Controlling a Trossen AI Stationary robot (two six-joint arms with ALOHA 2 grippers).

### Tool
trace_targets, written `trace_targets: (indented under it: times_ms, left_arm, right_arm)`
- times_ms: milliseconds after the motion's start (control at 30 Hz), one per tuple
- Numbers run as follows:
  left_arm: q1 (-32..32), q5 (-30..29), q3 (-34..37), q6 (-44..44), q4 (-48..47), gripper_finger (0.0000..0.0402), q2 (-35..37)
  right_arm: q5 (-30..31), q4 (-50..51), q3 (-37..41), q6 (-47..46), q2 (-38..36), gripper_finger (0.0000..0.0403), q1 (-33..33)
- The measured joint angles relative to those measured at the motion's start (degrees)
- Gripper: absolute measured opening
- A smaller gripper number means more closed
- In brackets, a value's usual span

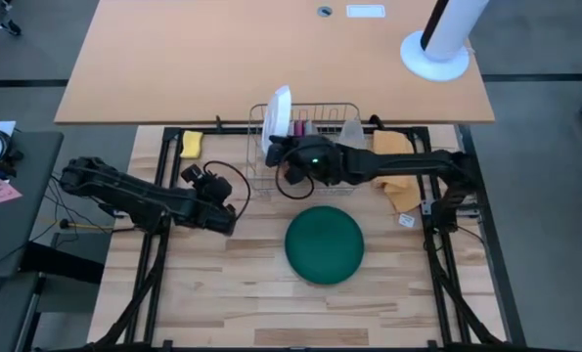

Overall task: Sort dishes
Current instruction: Put the white plate into the dish rack

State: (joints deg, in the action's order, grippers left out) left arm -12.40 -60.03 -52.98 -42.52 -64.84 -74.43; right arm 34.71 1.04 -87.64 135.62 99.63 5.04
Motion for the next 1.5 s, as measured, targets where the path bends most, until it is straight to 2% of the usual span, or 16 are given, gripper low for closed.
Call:
trace_targets:
  times_ms: [333, 567, 700, 833, 967, 1500]
  left_arm:
    - [7.0, 0.1, 4.6, 4.7, 3.2, 0.0103, 0.0]
    - [10.0, 0.6, 5.6, 11.0, 8.3, 0.0103, 0.0]
    - [11.8, 1.1, 5.6, 16.1, 13.7, 0.0103, 0.0]
    - [13.7, 4.0, 5.6, 22.8, 21.1, 0.0103, 0.0]
    - [14.8, 6.0, 5.6, 26.8, 25.8, 0.0103, 0.0]
    - [17.5, 6.0, 5.6, 29.2, 26.6, 0.0103, 0.0]
  right_arm:
    - [0.1, 1.3, -1.3, 0.3, 7.4, 0.0019, 1.7]
    - [2.3, 5.8, -1.3, 0.5, 7.7, 0.0019, 2.7]
    - [2.7, 7.7, -1.3, 0.8, 7.7, 0.0019, 3.2]
    - [0.8, 11.2, -1.3, -0.6, 7.7, 0.0019, 4.0]
    - [0.3, 10.6, -1.3, -1.8, 7.5, 0.0019, 4.2]
    - [1.0, 6.1, -1.5, -0.2, 7.2, 0.0019, 3.7]
